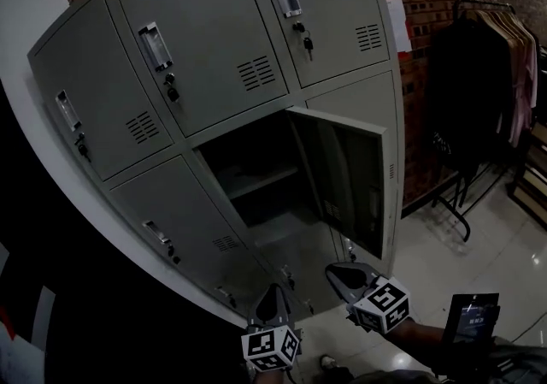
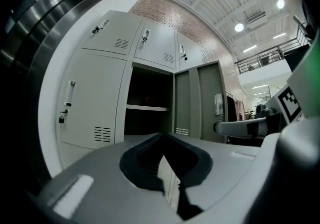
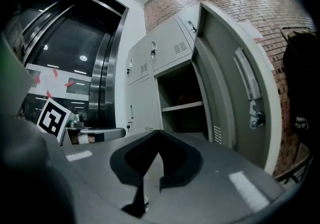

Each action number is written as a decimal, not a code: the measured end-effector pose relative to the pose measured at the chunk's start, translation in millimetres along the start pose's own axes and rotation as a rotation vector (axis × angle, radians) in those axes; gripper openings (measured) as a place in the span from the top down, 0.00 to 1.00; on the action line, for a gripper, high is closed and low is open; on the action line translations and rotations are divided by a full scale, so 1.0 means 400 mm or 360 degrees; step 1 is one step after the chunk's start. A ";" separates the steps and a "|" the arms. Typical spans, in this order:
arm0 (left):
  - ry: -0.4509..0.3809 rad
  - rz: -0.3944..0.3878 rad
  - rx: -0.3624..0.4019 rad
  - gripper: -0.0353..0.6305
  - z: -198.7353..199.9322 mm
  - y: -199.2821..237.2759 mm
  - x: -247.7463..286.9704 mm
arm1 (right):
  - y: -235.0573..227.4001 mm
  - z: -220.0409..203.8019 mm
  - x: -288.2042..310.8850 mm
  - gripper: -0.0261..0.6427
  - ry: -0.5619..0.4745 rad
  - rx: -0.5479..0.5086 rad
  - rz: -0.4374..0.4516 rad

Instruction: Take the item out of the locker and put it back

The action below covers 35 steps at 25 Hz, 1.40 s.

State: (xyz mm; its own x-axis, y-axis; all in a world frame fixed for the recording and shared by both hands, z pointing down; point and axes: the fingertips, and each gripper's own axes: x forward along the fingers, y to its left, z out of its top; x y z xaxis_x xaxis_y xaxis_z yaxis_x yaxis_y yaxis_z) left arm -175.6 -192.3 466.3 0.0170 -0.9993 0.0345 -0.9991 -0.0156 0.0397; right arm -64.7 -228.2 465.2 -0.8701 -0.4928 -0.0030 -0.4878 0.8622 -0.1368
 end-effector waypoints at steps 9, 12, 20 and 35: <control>0.0044 0.0057 0.0004 0.95 -0.036 -0.106 -0.180 | 0.085 -0.038 -0.151 0.96 0.0019 0.0057 0.0069; 0.0038 0.0022 -0.0002 0.95 -0.034 -0.125 -0.210 | 0.114 -0.036 -0.174 0.96 0.0019 0.0053 0.0062; 0.0052 -0.0116 -0.0005 0.95 -0.025 -0.116 -0.262 | 0.179 -0.047 -0.173 0.96 0.0043 0.0051 -0.0028; 0.0007 -0.0230 -0.0027 0.95 -0.041 -0.120 -0.261 | 0.189 -0.073 -0.202 0.96 0.0079 0.0039 -0.0123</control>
State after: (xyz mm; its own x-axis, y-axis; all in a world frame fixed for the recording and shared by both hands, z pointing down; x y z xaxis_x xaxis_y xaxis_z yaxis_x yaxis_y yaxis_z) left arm -128.8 -86.8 477.1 0.1610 -0.9865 0.0314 -0.9854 -0.1589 0.0616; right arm -33.1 -119.8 484.1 -0.8328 -0.5506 0.0575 -0.5521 0.8185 -0.1586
